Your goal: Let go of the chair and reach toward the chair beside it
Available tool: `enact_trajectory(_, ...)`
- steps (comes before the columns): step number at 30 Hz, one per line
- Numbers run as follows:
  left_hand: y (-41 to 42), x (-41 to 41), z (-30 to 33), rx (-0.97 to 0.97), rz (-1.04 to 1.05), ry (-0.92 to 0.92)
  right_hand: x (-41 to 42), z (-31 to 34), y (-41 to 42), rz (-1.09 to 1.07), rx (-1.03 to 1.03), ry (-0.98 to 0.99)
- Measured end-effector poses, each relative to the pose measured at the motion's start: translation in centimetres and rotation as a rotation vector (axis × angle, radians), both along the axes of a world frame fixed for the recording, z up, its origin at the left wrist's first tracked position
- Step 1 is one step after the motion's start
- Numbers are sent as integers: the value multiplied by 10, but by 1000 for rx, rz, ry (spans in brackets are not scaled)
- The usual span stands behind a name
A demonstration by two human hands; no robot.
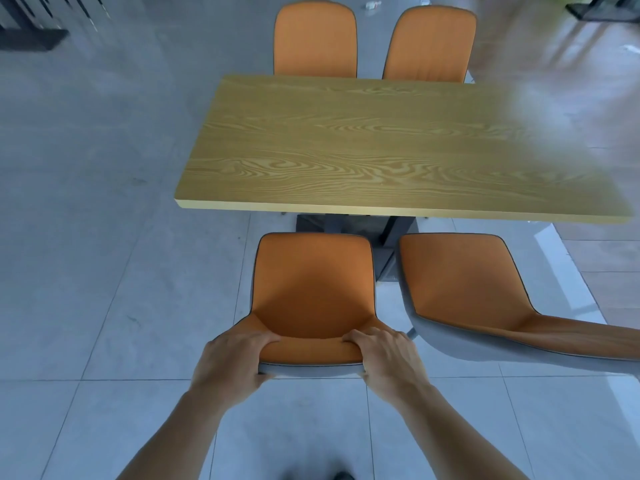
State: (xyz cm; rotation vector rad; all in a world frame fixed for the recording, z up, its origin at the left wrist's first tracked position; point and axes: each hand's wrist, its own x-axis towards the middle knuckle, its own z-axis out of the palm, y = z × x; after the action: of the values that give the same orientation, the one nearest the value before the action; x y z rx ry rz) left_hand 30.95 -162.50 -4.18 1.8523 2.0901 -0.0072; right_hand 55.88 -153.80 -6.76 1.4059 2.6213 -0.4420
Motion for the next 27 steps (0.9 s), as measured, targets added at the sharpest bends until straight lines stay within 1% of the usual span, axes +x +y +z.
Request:
enact_trajectory(5,0,-3,0,-12,-3,-19,-2,6,-2,-16,-26,-82)
enact_trajectory(9,1,-6,1,-81,-26,-80,-2,14,-4,-70,-82,-143)
enact_trajectory(12,4,-2,7,-172,-62,-34,21,29,1,-87,-85,-148)
enact_trajectory(14,12,11,18,-165,-62,-75,50,38,9,-129,-64,-151)
enact_trajectory(16,29,34,33,-130,-65,-147,84,47,20,-192,-38,-145)
enact_trajectory(20,71,103,47,-58,-132,-187,166,61,46,-298,1,-161)
enact_trajectory(24,110,191,48,-21,-186,-185,255,66,74,-345,-42,-159)
enact_trajectory(27,134,260,39,-22,-192,-216,318,64,91,-322,-97,-172)
